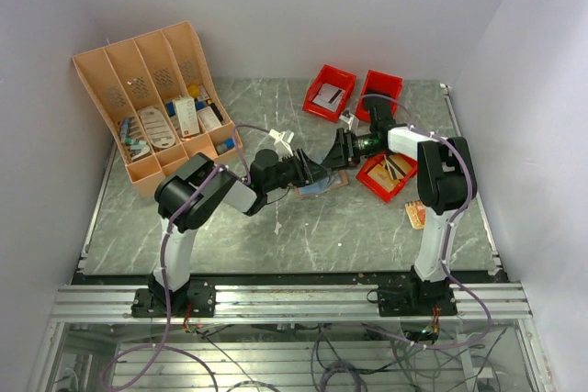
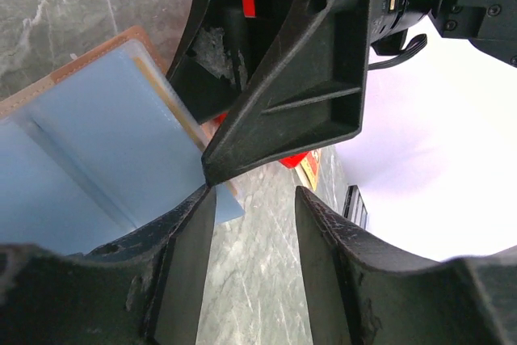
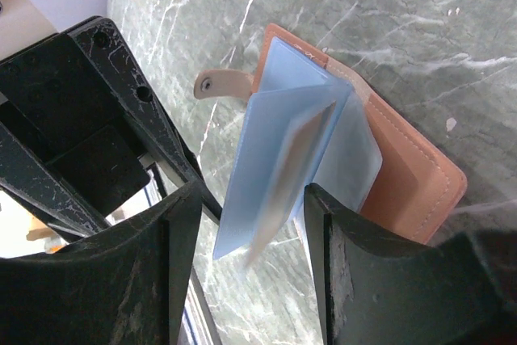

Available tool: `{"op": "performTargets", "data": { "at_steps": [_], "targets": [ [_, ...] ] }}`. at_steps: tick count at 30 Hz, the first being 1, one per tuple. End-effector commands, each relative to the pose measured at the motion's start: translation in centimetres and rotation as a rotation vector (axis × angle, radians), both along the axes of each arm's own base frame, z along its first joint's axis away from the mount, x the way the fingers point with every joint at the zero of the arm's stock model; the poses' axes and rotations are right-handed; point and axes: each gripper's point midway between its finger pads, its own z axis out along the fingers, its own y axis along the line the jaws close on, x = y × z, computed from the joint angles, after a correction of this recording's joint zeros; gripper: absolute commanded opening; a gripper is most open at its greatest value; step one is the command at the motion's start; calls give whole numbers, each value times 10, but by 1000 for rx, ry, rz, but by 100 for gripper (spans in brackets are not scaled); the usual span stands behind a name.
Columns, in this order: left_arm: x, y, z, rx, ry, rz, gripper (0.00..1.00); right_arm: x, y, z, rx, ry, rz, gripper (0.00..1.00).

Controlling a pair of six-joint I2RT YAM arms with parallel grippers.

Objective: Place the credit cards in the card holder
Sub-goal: Turn over the card slot in the card holder.

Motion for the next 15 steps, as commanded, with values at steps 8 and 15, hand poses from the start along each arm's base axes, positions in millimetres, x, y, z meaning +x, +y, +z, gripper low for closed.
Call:
{"op": "performTargets", "data": {
  "at_steps": [8,15],
  "targets": [
    [8,11,-18,25,18,47,48,-3,0,-6,38,37,-1,46],
    [5,27,-17,80,11,99,51,3,-8,-4,19,16,-26,49]
  ]
}}
